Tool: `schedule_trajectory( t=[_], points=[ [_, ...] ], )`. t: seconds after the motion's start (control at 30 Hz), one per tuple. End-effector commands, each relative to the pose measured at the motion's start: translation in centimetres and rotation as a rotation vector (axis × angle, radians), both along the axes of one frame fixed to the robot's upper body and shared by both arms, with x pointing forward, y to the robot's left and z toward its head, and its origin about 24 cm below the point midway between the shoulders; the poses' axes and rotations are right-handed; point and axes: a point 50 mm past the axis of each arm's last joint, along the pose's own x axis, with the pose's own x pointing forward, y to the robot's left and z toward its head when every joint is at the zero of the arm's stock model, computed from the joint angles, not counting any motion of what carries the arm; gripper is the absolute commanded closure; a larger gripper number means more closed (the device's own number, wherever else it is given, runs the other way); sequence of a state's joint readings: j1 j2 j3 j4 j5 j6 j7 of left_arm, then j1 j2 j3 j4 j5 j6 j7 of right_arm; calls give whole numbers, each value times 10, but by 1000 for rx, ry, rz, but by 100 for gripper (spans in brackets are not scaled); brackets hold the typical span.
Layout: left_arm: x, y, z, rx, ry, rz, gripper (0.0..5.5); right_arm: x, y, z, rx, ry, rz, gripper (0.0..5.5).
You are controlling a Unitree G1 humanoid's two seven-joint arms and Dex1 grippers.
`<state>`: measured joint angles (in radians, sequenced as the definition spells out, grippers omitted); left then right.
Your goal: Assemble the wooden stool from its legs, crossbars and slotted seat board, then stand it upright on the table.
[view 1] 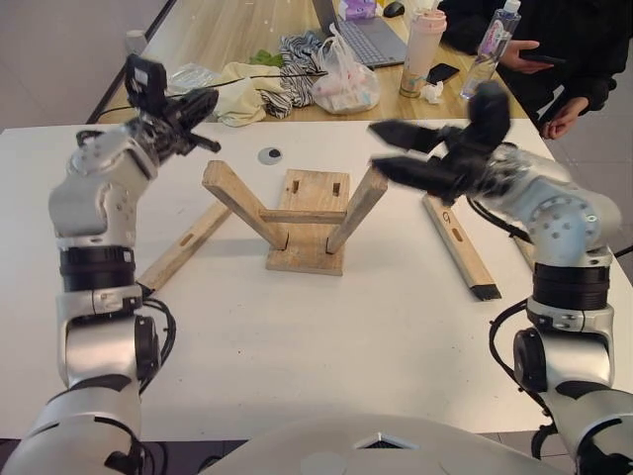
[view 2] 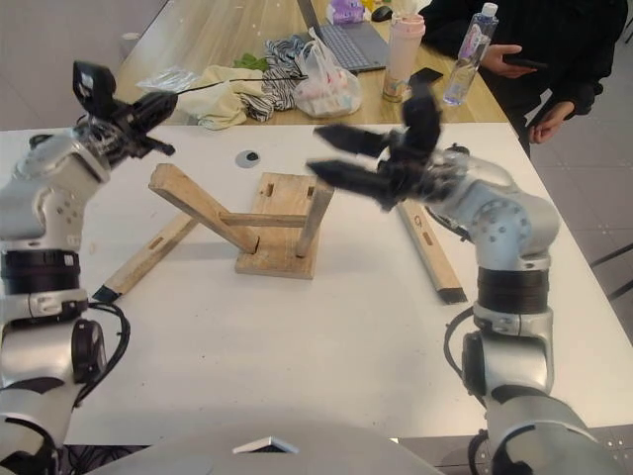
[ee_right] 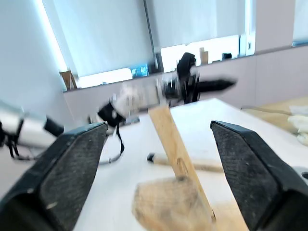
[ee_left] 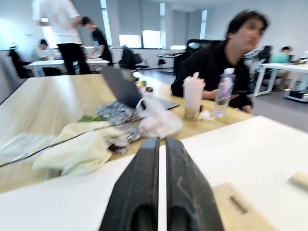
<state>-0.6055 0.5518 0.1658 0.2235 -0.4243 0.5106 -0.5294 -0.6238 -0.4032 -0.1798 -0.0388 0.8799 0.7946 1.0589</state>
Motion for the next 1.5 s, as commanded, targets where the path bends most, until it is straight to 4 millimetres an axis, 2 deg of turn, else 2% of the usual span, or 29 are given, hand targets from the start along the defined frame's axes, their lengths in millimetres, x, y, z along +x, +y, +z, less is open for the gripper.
schedule_trajectory(
  t=[0.03,0.13,0.2,0.27,0.33,0.37,0.43,0.6,0.7,0.8,0.87,1.0,1.1,1.2,1.33,1.43,1.5],
  points=[
    [-13,4,-28,25,66,47,550,11,-25,29,256,14,-189,214],
    [-25,12,-46,74,117,79,550,13,-40,22,286,57,-397,257],
    [-33,17,-54,61,147,92,550,15,-35,3,169,100,-536,294],
    [-41,15,-62,42,181,77,550,18,-23,-25,59,185,-665,325],
    [-46,1,-67,9,204,15,550,21,-6,-57,-106,251,-784,367],
    [-48,-9,-66,-39,213,-27,550,22,2,-69,-135,294,-833,379],
    [-53,-32,-66,-84,231,-130,550,20,18,-82,-161,348,-898,420],
    [-65,-91,-67,-150,280,-290,550,17,64,-81,-231,282,-903,510],
    [-64,-105,-74,-126,311,-275,550,19,71,-83,-275,241,-909,548],
    [-62,-105,-81,-99,334,-234,550,20,69,-88,-307,221,-931,548],
    [-61,-102,-83,-68,332,-215,550,22,59,-91,-318,220,-967,548],
    [-52,-92,-83,-47,314,-140,550,28,21,-79,-261,204,-1027,548],
    [-54,-89,-85,-70,305,-110,550,24,-6,-75,-232,209,-1099,548],
    [-53,-87,-83,-101,290,-96,550,10,-13,-85,-225,261,-1118,548],
    [-59,-82,-78,-151,308,-138,550,-18,-13,-95,-228,335,-982,548],
    [-61,-72,-78,-125,317,-113,550,-35,-26,-104,-351,350,-1123,548],
    [-64,-70,-75,-140,320,-120,550,-54,-17,-107,-389,338,-1159,548]
  ],
)
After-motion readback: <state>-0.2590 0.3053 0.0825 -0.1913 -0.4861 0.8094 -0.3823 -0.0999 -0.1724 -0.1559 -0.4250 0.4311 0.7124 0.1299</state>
